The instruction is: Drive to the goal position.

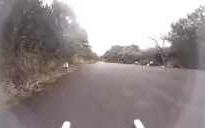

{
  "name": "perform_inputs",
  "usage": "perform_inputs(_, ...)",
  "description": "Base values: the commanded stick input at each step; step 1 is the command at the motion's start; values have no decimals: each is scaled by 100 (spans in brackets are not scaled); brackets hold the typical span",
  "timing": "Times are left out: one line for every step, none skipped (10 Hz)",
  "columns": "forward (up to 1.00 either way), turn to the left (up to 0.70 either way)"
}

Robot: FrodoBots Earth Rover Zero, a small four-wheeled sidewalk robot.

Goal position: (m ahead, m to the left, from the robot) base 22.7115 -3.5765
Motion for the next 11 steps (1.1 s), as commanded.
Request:
perform_inputs(50, 0)
perform_inputs(50, 0)
perform_inputs(50, 0)
perform_inputs(50, 0)
perform_inputs(50, 0)
perform_inputs(50, 0)
perform_inputs(50, 0)
perform_inputs(50, 0)
perform_inputs(50, 0)
perform_inputs(50, 0)
perform_inputs(50, 0)
